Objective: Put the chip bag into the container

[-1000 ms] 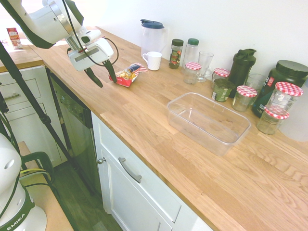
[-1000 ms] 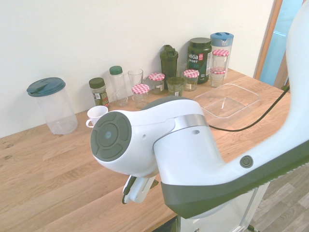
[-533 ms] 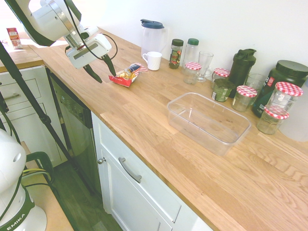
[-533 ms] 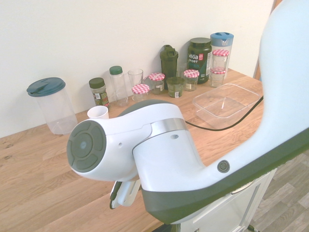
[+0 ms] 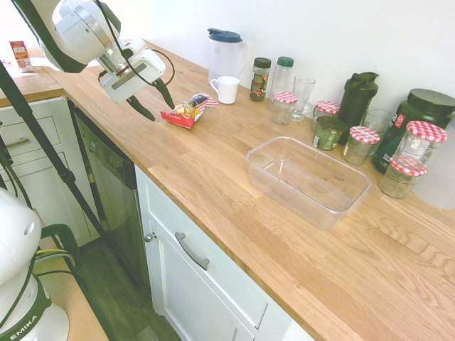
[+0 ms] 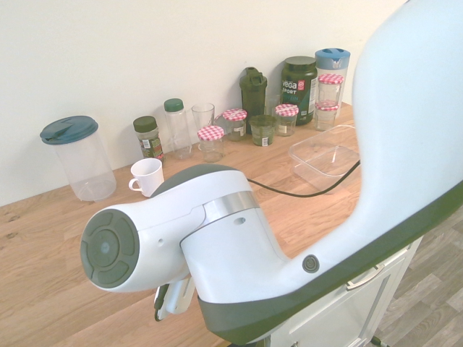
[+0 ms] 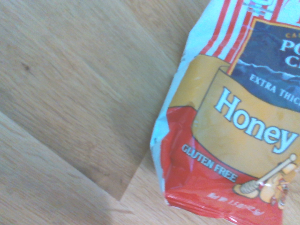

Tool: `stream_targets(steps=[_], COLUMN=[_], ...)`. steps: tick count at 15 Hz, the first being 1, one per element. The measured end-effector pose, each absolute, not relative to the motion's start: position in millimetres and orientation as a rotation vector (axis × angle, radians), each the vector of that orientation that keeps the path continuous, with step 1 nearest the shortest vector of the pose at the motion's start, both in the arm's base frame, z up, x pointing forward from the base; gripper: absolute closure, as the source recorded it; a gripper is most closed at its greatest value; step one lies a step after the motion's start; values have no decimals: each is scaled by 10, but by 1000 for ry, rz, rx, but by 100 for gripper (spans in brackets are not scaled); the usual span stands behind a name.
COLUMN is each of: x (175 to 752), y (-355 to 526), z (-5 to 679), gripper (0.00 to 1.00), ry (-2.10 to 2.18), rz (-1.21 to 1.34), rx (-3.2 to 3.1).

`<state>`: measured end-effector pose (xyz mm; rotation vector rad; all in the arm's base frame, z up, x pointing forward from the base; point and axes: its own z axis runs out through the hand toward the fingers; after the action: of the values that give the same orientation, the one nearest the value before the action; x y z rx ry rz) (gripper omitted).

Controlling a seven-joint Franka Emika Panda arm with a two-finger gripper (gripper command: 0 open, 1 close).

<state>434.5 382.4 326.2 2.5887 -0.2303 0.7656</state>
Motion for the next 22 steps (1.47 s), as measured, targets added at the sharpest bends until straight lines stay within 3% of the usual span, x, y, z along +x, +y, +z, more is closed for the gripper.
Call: stream_targets(steps=[22], x=[4709], y=[4107], z=[2909], gripper=[100], ry=[-165], rz=[861], rx=[2511])
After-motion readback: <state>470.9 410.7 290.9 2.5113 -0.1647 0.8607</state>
